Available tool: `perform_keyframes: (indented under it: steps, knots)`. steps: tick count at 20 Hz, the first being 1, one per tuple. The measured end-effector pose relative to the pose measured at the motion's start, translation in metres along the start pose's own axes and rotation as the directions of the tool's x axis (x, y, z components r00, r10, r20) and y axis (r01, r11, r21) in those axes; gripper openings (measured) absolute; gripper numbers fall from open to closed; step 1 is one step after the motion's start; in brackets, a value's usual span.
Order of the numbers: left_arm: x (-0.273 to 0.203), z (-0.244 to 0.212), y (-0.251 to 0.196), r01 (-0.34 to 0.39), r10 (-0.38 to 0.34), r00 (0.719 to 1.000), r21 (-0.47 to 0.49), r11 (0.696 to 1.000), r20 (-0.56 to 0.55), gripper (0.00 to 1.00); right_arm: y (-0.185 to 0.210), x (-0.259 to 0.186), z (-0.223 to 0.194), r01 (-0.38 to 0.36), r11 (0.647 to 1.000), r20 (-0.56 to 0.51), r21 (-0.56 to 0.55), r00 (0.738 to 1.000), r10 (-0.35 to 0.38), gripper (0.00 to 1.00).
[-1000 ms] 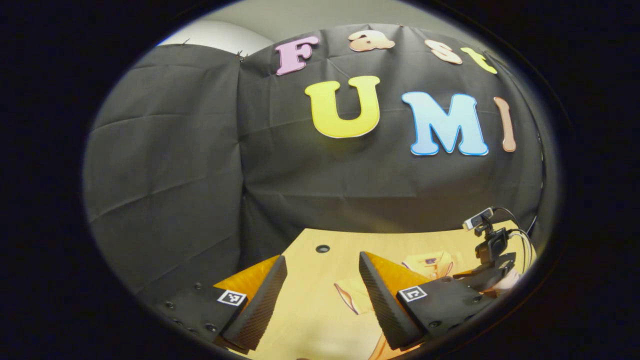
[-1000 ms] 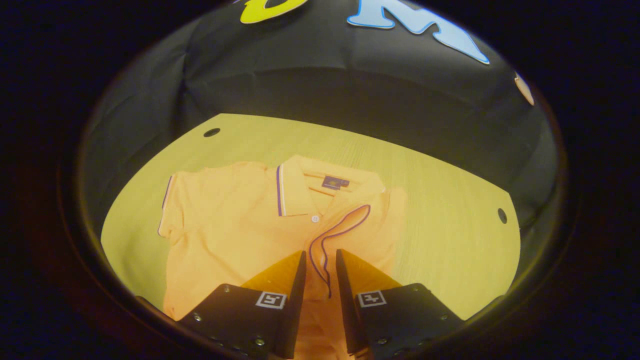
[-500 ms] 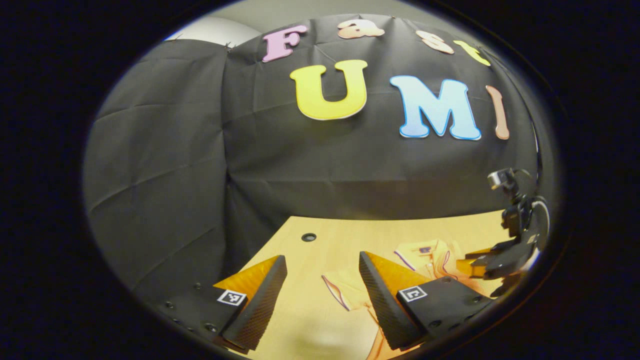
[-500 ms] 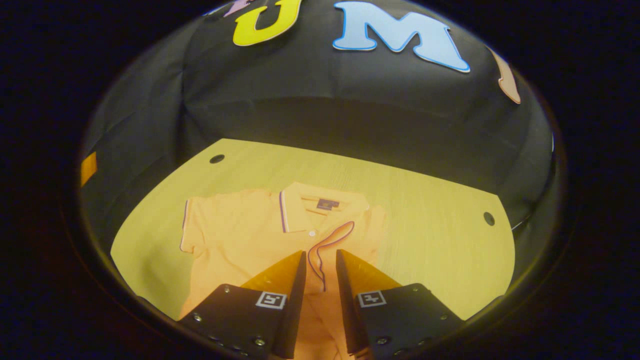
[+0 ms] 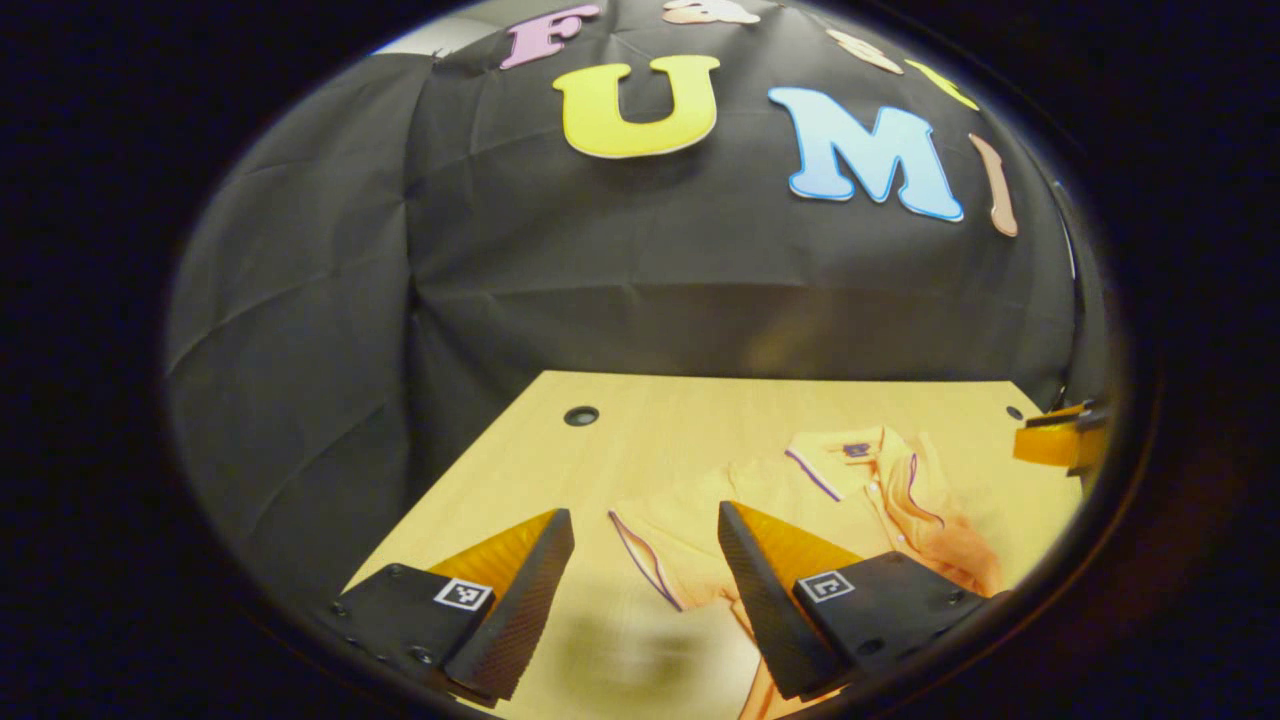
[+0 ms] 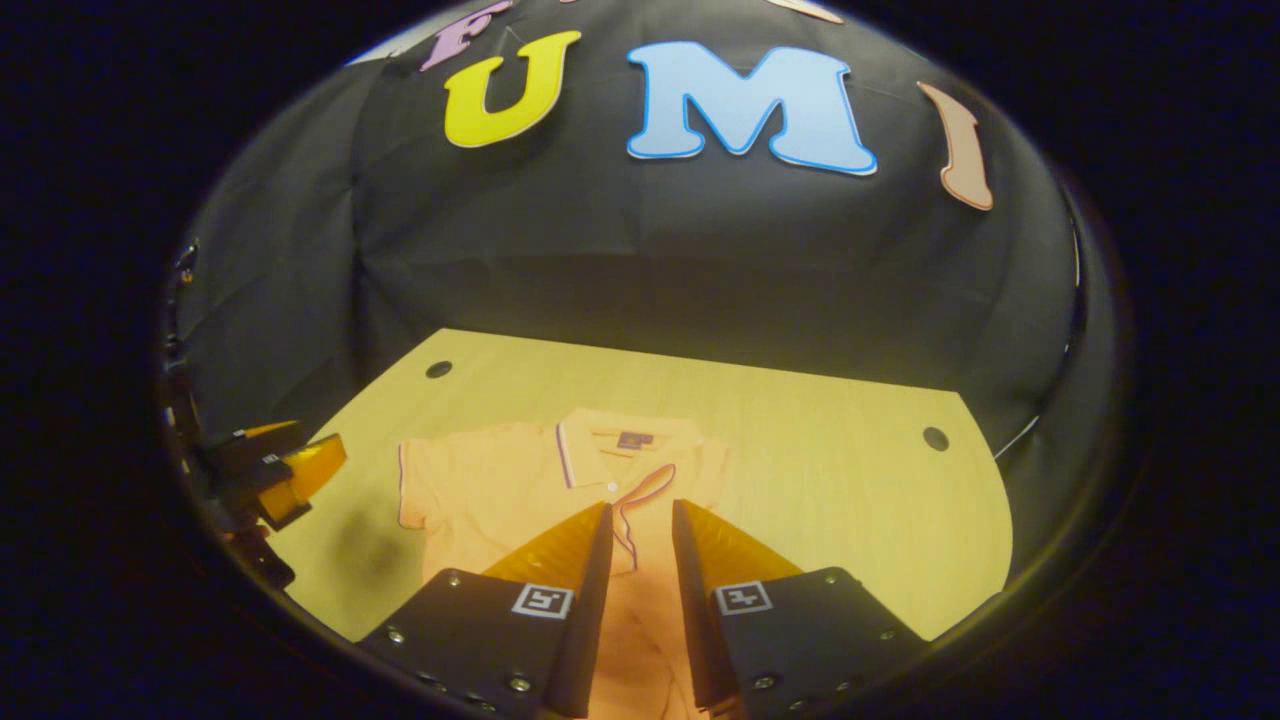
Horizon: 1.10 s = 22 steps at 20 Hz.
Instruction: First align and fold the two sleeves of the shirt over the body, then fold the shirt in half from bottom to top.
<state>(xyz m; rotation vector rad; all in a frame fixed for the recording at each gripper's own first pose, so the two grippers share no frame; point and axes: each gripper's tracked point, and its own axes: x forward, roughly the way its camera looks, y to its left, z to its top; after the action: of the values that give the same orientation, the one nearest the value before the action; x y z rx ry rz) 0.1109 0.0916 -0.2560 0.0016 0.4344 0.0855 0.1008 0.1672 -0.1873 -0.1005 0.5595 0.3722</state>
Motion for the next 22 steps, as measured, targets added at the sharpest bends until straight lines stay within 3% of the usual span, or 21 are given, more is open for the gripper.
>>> perform_keyframes:
  steps: [11, 19, 22]
  knots:
    - [0.078, -0.093, -0.016, -0.006, -0.003, 0.983, -0.048, 0.999, -0.185, 0.97, -0.038, -0.063, 0.000, 0.108, 0.992, 0.014, 0.065, 0.994, -0.109, 0.37]
    - [0.089, -0.118, -0.015, -0.049, 0.030, 0.973, -0.078, 0.996, -0.231, 1.00, -0.058, -0.074, -0.014, 0.154, 0.984, -0.020, 0.092, 0.988, -0.152, 0.37]
    - [0.089, -0.117, -0.016, -0.065, 0.045, 0.974, -0.083, 0.994, -0.220, 0.97, -0.061, -0.074, -0.015, 0.157, 0.983, -0.025, 0.094, 0.987, -0.156, 0.37]
